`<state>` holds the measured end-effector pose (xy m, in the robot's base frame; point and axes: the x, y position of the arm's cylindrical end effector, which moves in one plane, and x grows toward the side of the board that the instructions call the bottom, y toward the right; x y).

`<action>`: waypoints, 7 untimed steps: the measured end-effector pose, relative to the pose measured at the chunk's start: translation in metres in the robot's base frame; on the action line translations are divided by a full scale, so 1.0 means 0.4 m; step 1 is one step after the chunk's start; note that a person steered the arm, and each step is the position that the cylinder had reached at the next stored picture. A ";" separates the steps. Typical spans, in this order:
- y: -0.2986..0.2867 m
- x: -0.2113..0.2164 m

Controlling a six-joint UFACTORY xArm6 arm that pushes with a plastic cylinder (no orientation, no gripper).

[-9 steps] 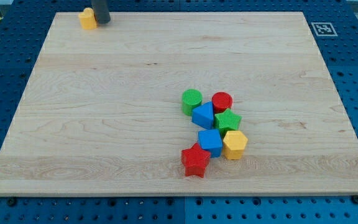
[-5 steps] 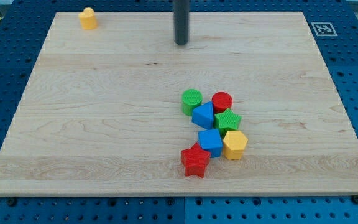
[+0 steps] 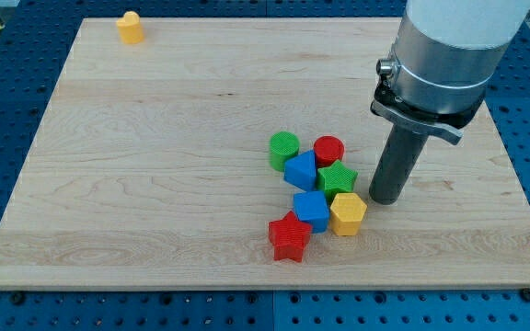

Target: Push the red circle near the yellow heart

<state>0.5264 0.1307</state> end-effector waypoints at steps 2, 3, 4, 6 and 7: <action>-0.011 -0.015; -0.052 -0.023; -0.118 -0.024; -0.132 -0.105; -0.141 -0.140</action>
<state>0.4702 0.0744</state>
